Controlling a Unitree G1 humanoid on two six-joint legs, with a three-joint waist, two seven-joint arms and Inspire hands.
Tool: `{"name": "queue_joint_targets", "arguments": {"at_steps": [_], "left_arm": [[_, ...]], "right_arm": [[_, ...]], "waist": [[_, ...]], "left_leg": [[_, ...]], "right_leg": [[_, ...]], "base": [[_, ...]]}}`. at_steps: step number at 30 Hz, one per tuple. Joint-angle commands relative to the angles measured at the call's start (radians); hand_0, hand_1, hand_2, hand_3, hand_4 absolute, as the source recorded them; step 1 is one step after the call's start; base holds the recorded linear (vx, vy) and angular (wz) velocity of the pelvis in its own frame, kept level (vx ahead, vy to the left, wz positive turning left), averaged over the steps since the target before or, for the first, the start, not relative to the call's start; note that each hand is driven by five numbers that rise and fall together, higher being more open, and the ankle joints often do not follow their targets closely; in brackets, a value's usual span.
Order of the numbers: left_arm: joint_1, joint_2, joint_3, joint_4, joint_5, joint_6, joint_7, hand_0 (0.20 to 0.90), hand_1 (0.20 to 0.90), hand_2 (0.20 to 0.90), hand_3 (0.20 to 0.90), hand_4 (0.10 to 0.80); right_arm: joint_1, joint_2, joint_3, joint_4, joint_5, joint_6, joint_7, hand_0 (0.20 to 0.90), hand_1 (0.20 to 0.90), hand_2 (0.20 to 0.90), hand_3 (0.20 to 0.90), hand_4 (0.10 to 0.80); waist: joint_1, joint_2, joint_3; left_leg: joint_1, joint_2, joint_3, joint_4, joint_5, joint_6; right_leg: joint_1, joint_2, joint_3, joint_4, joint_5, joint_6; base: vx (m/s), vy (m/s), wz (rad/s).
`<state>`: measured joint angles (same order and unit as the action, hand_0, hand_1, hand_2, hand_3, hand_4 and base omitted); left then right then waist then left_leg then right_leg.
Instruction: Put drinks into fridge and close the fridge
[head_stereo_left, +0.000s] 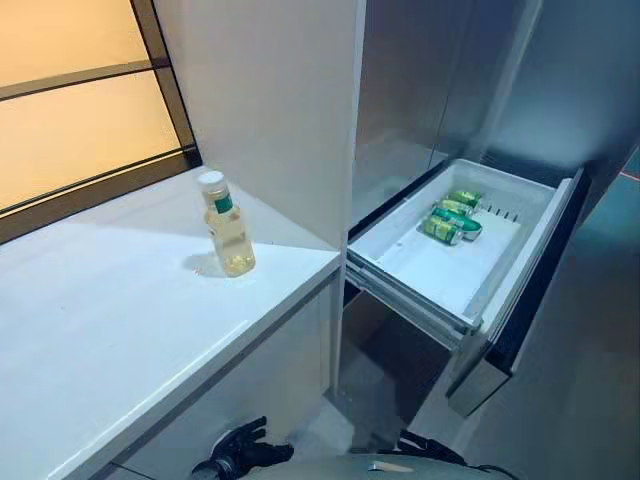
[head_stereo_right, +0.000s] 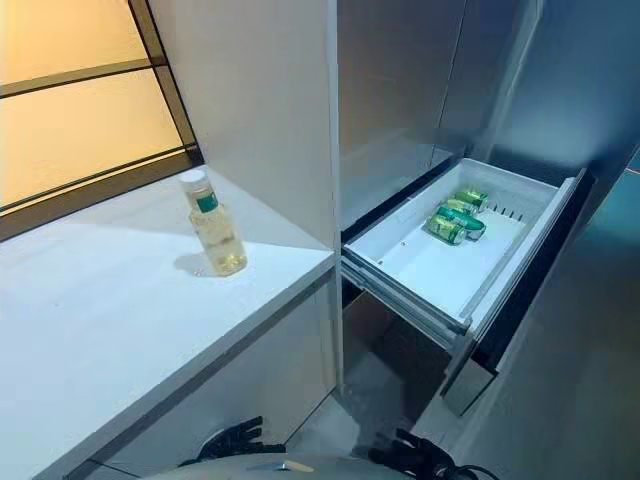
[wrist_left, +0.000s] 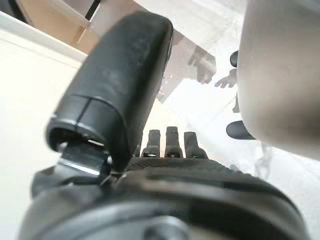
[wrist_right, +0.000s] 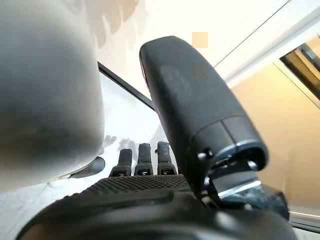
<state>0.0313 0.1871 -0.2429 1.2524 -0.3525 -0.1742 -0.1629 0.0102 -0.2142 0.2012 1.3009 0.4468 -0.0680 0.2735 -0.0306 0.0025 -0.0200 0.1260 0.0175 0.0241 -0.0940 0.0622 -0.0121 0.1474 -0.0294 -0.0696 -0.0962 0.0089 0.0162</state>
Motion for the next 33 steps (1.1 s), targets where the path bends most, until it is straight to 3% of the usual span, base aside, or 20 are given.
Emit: {"name": "queue_joint_targets", "arguments": {"at_steps": [1,7,10,11,13,18,20,23,24,27,28,30,33], "left_arm": [[-0.067,-0.025,0.002,0.076,0.008,-0.027,-0.026,0.9,0.9,0.9,0.9,0.8],[-0.068,-0.026,-0.002,0.078,0.036,-0.03,-0.005,0.9,0.9,0.9,0.9,0.8],[-0.072,-0.018,-0.018,0.076,0.163,-0.081,0.028,0.9,0.9,0.9,0.9,0.8],[-0.079,-0.008,-0.077,0.057,0.281,-0.122,0.081,0.9,0.9,0.9,0.9,0.8],[-0.095,0.011,-0.149,0.025,0.356,-0.146,0.087,0.9,0.9,0.9,0.9,0.8],[-0.145,0.073,-0.203,-0.083,0.271,-0.09,-0.029,0.9,0.9,0.9,0.9,0.8],[-0.154,0.097,-0.207,-0.145,0.218,-0.024,-0.122,0.9,0.9,0.9,0.9,0.8],[-0.163,0.159,-0.21,-0.331,0.083,0.156,-0.398,0.9,0.9,0.9,0.9,0.8],[-0.164,0.179,-0.211,-0.383,0.039,0.182,-0.467,0.9,0.9,0.9,0.9,0.8],[-0.204,0.3,-0.156,-0.769,-0.221,0.484,-0.66,0.9,0.9,0.9,0.9,0.8],[-0.214,0.317,-0.144,-0.815,-0.28,0.511,-0.7,0.9,0.9,0.9,0.9,0.8],[-0.234,0.332,-0.083,-1.047,-0.46,0.643,-0.738,0.9,0.9,0.9,0.9,0.8],[-0.234,0.299,-0.004,-1.245,-0.705,0.681,-0.751,0.9,0.9,0.9,0.9,0.8]], "right_arm": [[-0.079,0.035,-0.005,0.068,-0.006,-0.037,0.035,0.9,0.9,0.9,0.9,0.8],[-0.081,0.036,-0.005,0.071,-0.004,-0.036,0.039,0.9,0.9,0.9,0.9,0.8],[-0.081,0.035,-0.002,0.072,-0.003,-0.036,0.04,0.9,0.9,0.9,0.9,0.8],[-0.083,0.033,0.007,0.068,-0.003,-0.033,0.037,0.9,0.9,0.9,0.9,0.8],[-0.086,0.021,0.023,0.061,-0.004,-0.03,0.042,0.9,0.9,0.9,0.9,0.8],[-0.102,-0.017,0.033,0.04,-0.008,-0.007,0.056,0.9,0.9,0.9,0.9,0.8],[-0.105,-0.03,0.031,0.03,-0.011,0.005,0.057,0.9,0.9,0.9,0.9,0.8],[-0.105,-0.05,0.025,0.012,-0.022,0.024,0.056,0.9,0.9,0.9,0.9,0.8],[-0.103,-0.054,0.023,0.008,-0.026,0.026,0.057,0.9,0.9,0.9,0.9,0.8],[-0.08,-0.065,0.02,-0.021,-0.024,0.029,0.051,0.9,0.9,0.9,0.9,0.8],[-0.073,-0.066,0.019,-0.026,-0.022,0.027,0.05,0.9,0.9,0.9,0.9,0.8],[-0.052,-0.063,0.015,-0.039,-0.019,0.021,0.045,0.9,0.9,0.9,0.9,0.8],[-0.024,-0.053,0.007,-0.053,-0.016,0.009,0.037,0.9,0.9,0.9,0.9,0.8]], "waist": [[0.023,-0.009,0.032],[0.024,-0.011,0.03],[0.023,-0.01,0.029],[0.019,-0.008,0.03],[0.012,0.0,0.033],[0.001,0.019,0.043],[-0.001,0.026,0.046],[-0.004,0.04,0.045],[-0.004,0.043,0.044],[-0.001,0.051,0.042],[0.0,0.051,0.041],[0.006,0.051,0.036],[0.012,0.047,0.032]], "left_leg": [[0.024,-0.034,0.05,0.007,-0.071,0.034],[0.022,-0.035,0.049,0.007,-0.07,0.034],[0.023,-0.035,0.049,0.007,-0.071,0.033],[0.02,-0.034,0.051,0.007,-0.069,0.033],[0.018,-0.031,0.055,0.007,-0.069,0.031],[0.017,-0.03,0.057,0.007,-0.068,0.03],[0.016,-0.029,0.059,0.007,-0.066,0.03],[0.013,-0.03,0.057,0.007,-0.065,0.03],[0.013,-0.03,0.056,0.007,-0.066,0.031],[0.01,-0.032,0.052,0.007,-0.068,0.032],[0.01,-0.032,0.051,0.007,-0.069,0.033],[0.007,-0.033,0.047,0.007,-0.071,0.036],[0.008,-0.034,0.041,0.007,-0.079,0.038]], "right_leg": [[-0.017,-0.008,-0.035,0.016,0.037,0.025],[-0.017,-0.007,-0.034,0.015,0.038,0.026],[-0.017,-0.007,-0.034,0.016,0.037,0.025],[-0.021,-0.006,-0.031,0.017,0.038,0.026],[-0.026,-0.004,-0.023,0.019,0.036,0.028],[-0.031,-0.003,-0.012,0.022,0.034,0.032],[-0.032,-0.004,-0.011,0.022,0.035,0.032],[-0.036,-0.005,-0.008,0.021,0.036,0.034],[-0.036,-0.005,-0.007,0.021,0.037,0.035],[-0.038,-0.009,-0.006,0.019,0.041,0.039],[-0.038,-0.01,-0.007,0.018,0.042,0.04],[-0.038,-0.014,-0.009,0.015,0.045,0.041],[-0.033,-0.018,-0.01,0.011,0.047,0.039]], "base": [[0.0,0.0,0.0],[0.0,0.0,0.0],[0.0,0.0,0.0],[0.0,0.0,0.0],[-0.035,0.025,-0.01],[-0.028,0.037,-0.02],[-0.014,0.04,0.01],[-0.008,0.044,0.0],[-0.005,0.035,-0.01],[-0.004,0.005,0.01],[-0.007,0.003,0.04],[-0.005,-0.005,0.06],[0.002,-0.006,0.03]]}}
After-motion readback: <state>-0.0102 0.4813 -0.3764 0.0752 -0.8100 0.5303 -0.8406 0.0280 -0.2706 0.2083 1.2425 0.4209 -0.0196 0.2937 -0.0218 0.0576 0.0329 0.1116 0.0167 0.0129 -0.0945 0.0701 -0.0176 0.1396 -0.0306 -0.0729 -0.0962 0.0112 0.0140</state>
